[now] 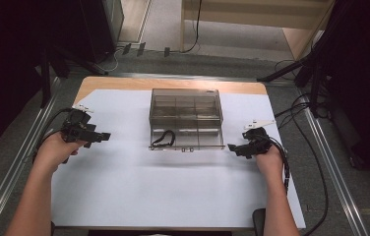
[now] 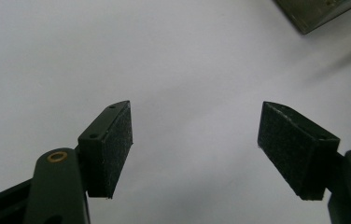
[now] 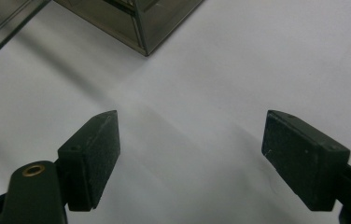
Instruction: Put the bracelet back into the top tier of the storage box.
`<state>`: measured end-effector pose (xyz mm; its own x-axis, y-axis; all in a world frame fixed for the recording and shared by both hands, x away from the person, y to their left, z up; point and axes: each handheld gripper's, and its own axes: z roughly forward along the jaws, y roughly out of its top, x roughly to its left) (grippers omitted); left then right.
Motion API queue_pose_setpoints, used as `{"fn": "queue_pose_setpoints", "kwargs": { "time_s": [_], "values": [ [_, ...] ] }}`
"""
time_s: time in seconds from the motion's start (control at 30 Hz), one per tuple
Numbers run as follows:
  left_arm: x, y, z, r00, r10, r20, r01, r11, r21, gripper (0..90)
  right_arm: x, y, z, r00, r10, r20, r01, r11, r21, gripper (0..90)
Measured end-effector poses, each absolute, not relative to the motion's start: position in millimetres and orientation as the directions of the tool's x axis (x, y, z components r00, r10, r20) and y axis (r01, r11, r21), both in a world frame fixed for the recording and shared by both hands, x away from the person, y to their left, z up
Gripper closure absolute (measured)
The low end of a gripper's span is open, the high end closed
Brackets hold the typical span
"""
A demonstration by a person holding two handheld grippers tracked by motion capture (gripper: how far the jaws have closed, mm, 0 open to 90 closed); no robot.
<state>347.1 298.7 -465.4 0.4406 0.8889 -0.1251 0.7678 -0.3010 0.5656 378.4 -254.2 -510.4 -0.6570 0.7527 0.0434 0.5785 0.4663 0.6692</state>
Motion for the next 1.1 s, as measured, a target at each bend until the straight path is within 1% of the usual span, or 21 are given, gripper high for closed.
{"fn": "queue_pose_setpoints", "kwargs": {
  "time_s": [0.6,0.87,1.0,1.1],
  "values": [
    [356,301,-473,0.436,0.893,-0.113,0.756,-0.295,0.584,26.4,371,-260,-511,-0.645,0.763,0.039,0.584,0.46,0.669,20.4],
    [357,297,-475,0.458,0.881,-0.123,0.758,-0.314,0.571,25.7,370,-261,-511,-0.645,0.763,0.038,0.586,0.461,0.666,20.5],
    [357,297,-476,0.453,0.883,-0.122,0.762,-0.312,0.568,25.5,370,-260,-511,-0.646,0.762,0.038,0.585,0.462,0.667,20.5],
    [358,293,-478,0.455,0.879,-0.139,0.771,-0.311,0.556,23.5,370,-260,-512,-0.647,0.762,0.036,0.584,0.465,0.665,20.5]
  ]
}}
